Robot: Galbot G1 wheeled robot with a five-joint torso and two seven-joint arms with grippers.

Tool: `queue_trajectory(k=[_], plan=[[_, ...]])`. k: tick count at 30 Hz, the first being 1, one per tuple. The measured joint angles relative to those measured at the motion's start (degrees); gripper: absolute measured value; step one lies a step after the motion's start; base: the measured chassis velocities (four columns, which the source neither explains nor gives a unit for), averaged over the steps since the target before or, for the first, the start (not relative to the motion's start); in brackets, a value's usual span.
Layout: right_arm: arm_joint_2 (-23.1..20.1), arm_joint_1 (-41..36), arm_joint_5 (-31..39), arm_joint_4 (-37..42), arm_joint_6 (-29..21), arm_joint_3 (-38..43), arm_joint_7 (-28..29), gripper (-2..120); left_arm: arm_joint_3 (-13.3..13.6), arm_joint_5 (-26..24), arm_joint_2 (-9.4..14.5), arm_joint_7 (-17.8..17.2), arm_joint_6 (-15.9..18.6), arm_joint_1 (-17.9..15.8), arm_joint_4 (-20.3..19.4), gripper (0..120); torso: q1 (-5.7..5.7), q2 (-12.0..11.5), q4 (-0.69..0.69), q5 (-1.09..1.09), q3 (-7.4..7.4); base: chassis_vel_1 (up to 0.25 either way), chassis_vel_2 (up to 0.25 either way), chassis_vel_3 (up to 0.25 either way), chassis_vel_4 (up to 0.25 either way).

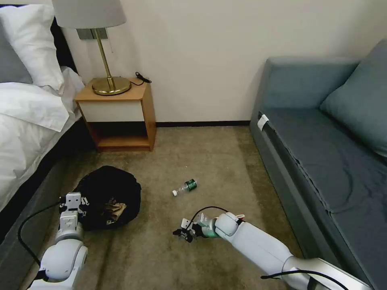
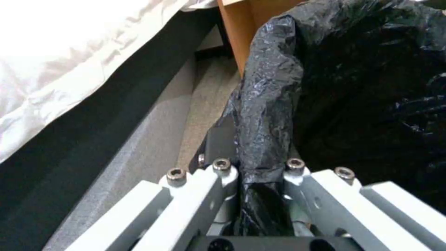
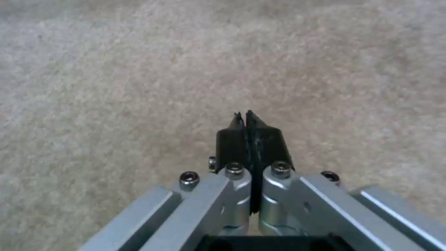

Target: Pick up the trash bin, then pick up the garbage on the floor and place it into the trash bin.

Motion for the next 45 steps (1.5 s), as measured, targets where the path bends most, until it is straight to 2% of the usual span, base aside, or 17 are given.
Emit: queue_trajectory(k=[6, 12, 17, 19, 20, 22, 23, 24, 30, 31, 33, 35, 38, 39, 40, 45], plan=[[-0.2, 0.3, -0.2, -0.3, 0.2, 1.0, 0.2, 0, 0.0, 0.0, -0.1, 0.0, 0.0, 0.0, -0.1, 4, 0.00, 0.0, 0.00, 0.00, 0.00, 0.000, 0.000, 0.000, 0.000], [-1.3, -0.4, -0.2, 1.0, -0.4, 3.4, 3.5, 0, 0.0, -0.2, 0.0, -0.1, 0.0, 0.0, -0.7, 4, 0.00, 0.0, 0.00, 0.02, -0.01, 0.000, 0.000, 0.000, 0.000], [-5.2, -0.4, 1.0, 3.3, -2.6, 3.8, 3.9, 16, 0.2, -0.2, 0.0, -0.2, 0.0, 0.0, -0.7, 4, 0.00, 0.0, 0.00, 0.02, -0.01, 0.000, 0.000, 0.000, 0.000], [-9.1, -0.6, 1.6, 5.4, -3.9, 4.1, 3.9, 26, 0.3, -0.3, 0.0, -0.2, 0.1, -0.1, -0.8, 4, 0.00, 0.0, -0.01, 0.02, -0.01, 0.000, 0.000, 0.000, 0.000], [-9.1, -0.6, 1.6, 5.4, -3.9, 4.1, 3.9, 26, 0.3, -0.3, 0.0, -0.2, 0.1, -0.1, -0.8, 4, 0.00, 0.0, -0.01, 0.02, -0.01, 0.000, 0.000, 0.000, 0.000], [-11.5, -0.9, 1.7, 6.6, -4.5, 4.9, 3.8, 36, 0.3, -0.5, 0.1, -0.2, 0.1, -0.1, -0.9, 4, 0.00, 0.0, -0.03, 0.00, -0.01, 0.000, 0.000, 0.000, 0.000], [-11.5, -0.9, 1.7, 6.6, -4.5, 4.9, 3.8, 36, 0.3, -0.5, 0.1, -0.2, 0.1, -0.1, -0.9, 4, 0.00, 0.0, -0.03, 0.00, -0.01, 0.000, 0.000, 0.000, 0.000], [-12.2, -1.1, 1.6, 6.9, -4.6, 5.5, 3.6, 41, 0.4, -0.6, 0.2, -0.2, 0.1, -0.1, -0.8, 4, 0.00, 0.0, -0.03, 0.01, -0.01, 0.000, 0.000, 0.000, 0.000], [-12.6, -1.4, 0.7, 6.4, -4.9, 6.9, 2.4, 65, 0.7, -0.6, 0.1, -0.2, 0.1, 0.0, -0.7, 4, 0.00, 0.0, 0.00, 0.02, -0.01, 0.000, 0.000, 0.000, 0.000], [-12.6, -1.4, 0.7, 6.4, -4.9, 6.9, 2.4, 65, 0.7, -0.6, 0.1, -0.2, 0.1, 0.0, -0.7, 4, 0.00, 0.0, 0.00, 0.02, -0.01, 0.000, 0.000, 0.000, 0.000], [-12.8, -1.5, -0.1, 5.9, -5.0, 6.9, 1.8, 76, 0.8, -0.6, 0.1, -0.1, 0.1, 0.0, -0.7, 4, 0.00, 0.0, -0.01, 0.01, -0.01, 0.000, 0.000, 0.000, 0.000], [-12.8, -1.5, -0.4, 5.6, -5.0, 6.9, 1.7, 78, 0.8, -0.6, 0.1, -0.1, 0.1, 0.0, -0.7, 4, 0.00, 0.0, -0.01, 0.01, -0.01, 0.000, 0.000, 0.000, 0.000], [-12.9, -1.5, -1.9, 3.7, -4.8, 7.6, 0.9, 93, 0.8, -0.5, 0.1, -0.1, 0.1, 0.1, -0.6, 4, 0.00, 0.0, 0.00, 0.01, 0.00, 0.000, 0.000, 0.000, 0.000], [-12.9, -1.5, -1.9, 3.7, -4.8, 7.6, 0.9, 93, 0.8, -0.5, 0.1, -0.1, 0.1, 0.1, -0.6, 4, 0.00, 0.0, 0.00, 0.01, 0.00, 0.000, 0.000, 0.000, 0.000], [-12.9, -1.4, -2.7, 2.8, -4.6, 8.1, 0.7, 98, 0.8, -0.5, 0.2, -0.1, 0.1, 0.1, -0.5, 4, 0.00, 0.0, -0.01, 0.01, -0.01, 0.000, 0.000, 0.000, 0.000], [-12.3, -1.2, -4.4, 0.3, -3.9, 9.5, 0.3, 100, 1.1, -0.4, 0.2, 0.0, 0.1, -0.1, -0.2, 4, 0.00, 0.0, 0.00, 0.00, -0.01, 0.000, 0.000, 0.000, 0.000]])
